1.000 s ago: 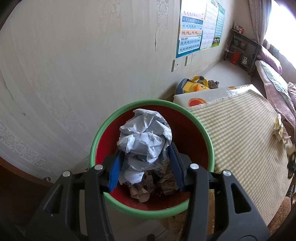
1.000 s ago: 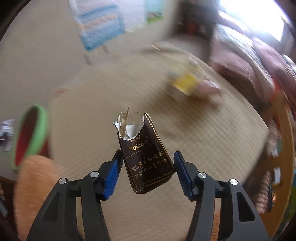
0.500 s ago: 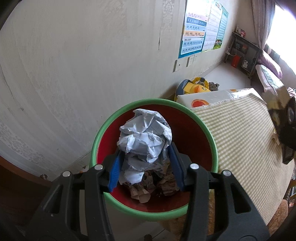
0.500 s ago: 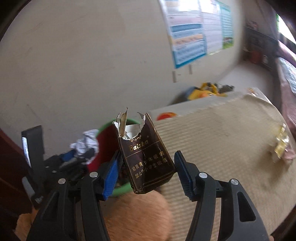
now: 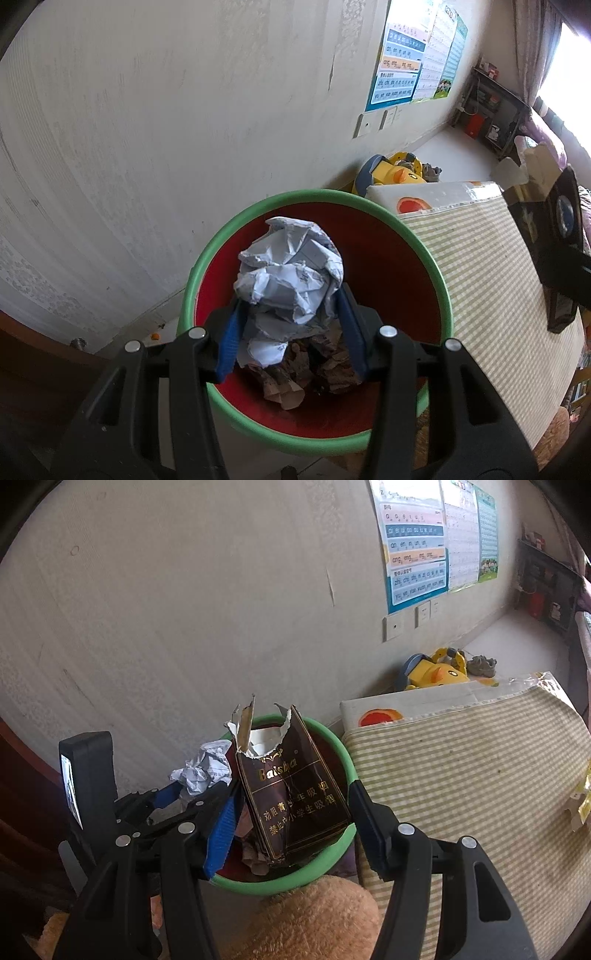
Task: Collect trash
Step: 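Open the right gripper to drop the brown box while the left gripper releases the paper, then grasp the pink carton with the right gripper while the left gripper grasps the yellow box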
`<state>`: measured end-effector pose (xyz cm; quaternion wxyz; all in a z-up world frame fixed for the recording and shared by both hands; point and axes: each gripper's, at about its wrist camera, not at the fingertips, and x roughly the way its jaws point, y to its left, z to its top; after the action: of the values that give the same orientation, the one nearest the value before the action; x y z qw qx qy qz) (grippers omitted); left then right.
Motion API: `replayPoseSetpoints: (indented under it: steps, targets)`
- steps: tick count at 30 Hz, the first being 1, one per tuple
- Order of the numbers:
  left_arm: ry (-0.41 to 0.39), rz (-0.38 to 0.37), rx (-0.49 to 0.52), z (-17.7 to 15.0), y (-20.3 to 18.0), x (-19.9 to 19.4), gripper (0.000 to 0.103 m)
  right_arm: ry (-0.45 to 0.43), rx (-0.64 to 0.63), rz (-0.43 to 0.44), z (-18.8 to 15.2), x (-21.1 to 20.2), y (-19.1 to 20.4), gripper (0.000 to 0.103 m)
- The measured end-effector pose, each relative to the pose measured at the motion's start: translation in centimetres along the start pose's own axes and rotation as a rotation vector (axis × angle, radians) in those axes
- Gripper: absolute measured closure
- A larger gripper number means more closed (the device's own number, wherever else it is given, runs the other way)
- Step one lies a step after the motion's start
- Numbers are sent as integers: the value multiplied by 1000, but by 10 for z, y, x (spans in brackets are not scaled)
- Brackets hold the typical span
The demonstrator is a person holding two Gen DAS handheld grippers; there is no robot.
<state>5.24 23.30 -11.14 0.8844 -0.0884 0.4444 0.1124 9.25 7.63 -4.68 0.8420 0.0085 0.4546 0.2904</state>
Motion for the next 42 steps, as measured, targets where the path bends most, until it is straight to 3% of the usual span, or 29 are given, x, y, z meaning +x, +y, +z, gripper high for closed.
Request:
replayPoseSetpoints:
  steps: [10, 13, 15, 16, 20, 25, 28, 31, 33, 38, 42]
  targets:
    - [25, 4, -23, -1, 8, 10, 55, 23, -8, 19, 2, 17, 5, 44]
    - [37, -1, -31, -2, 11, 13, 47, 28, 7, 43, 1, 20, 3, 36]
    - [40, 13, -29, -4, 10, 13, 29, 22, 30, 52, -1, 18, 0, 29]
    - [37, 19, -30, -4, 10, 12, 26, 18, 46, 57, -2, 17, -4, 28]
    - [36, 29, -13, -6, 5, 9, 25, 1, 104, 35, -8, 6, -24, 27]
    - [28, 31, 17, -7, -9, 4, 25, -49, 244, -151, -40, -27, -104, 26]
    - [26, 26, 41, -8, -21, 1, 25, -62, 420, -299, -71, -51, -178, 26]
    - [16, 29, 79, -9, -39, -3, 25, -130, 640, -450, -102, -88, -259, 26]
    - [14, 29, 107, -10, -53, -5, 25, -170, 758, -505, -115, -107, -303, 26]
    - [12, 21, 185, -11, -92, -13, 25, -213, 986, -522, -129, -119, -390, 26]
    - [5, -8, 260, -14, -131, -23, 25, -173, 1064, -452, -125, -93, -428, 29]
